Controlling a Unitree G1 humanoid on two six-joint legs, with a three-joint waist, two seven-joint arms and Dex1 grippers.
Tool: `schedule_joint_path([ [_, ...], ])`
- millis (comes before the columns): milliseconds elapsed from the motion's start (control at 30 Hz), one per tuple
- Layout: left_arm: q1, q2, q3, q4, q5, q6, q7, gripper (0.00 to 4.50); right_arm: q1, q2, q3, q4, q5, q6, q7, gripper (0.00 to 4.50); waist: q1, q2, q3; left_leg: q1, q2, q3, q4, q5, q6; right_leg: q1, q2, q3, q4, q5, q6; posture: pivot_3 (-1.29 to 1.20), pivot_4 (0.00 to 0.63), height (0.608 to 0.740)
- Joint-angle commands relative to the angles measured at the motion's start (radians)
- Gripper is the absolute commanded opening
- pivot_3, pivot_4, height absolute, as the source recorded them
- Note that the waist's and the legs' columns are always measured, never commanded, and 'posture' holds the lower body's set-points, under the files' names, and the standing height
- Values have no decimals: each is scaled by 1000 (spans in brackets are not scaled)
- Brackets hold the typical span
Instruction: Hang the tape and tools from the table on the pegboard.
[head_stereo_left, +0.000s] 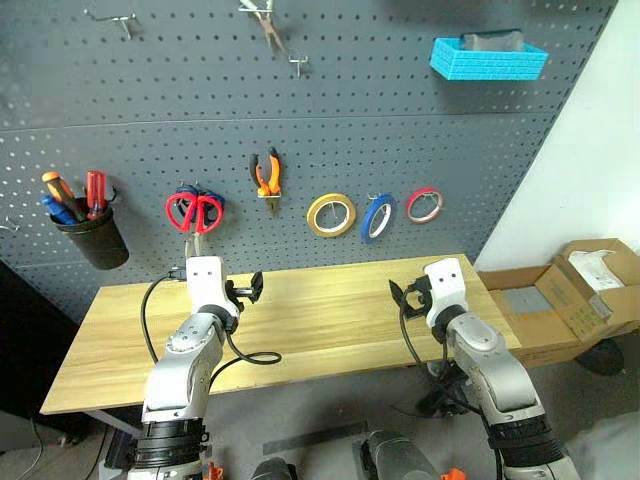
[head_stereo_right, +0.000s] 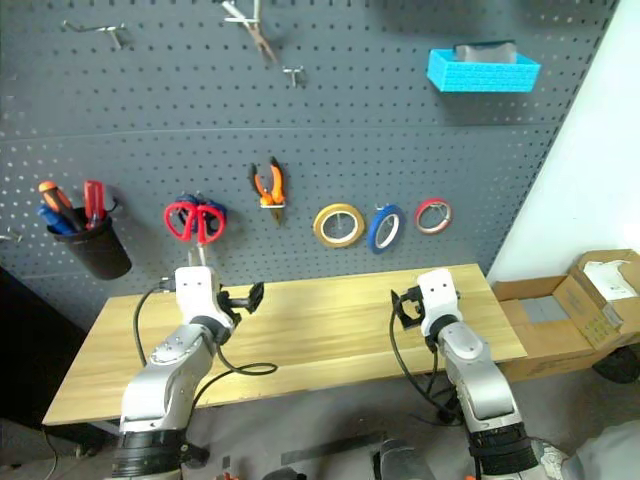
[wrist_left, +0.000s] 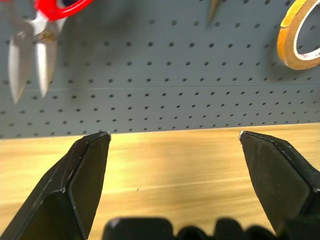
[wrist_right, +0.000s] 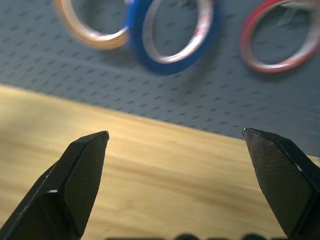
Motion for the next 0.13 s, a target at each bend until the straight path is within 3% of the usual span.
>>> schedule_joint_path([
  [33,0,23,13,33,19,-39,-30,4425,1,4,-13,5,-17,-15,-15,4500,-6,1,-3,1,0,0,-1,1,2,0,1,0,1,0,0,-175,0,740],
  [133,2,25,15,39,21,-50,-37,4425,2,7,-16,20,-22,-25,-20,4500,-9,3,-5,1,0,-1,-3,3,5,0,1,0,2,-1,-2,-172,0,740],
])
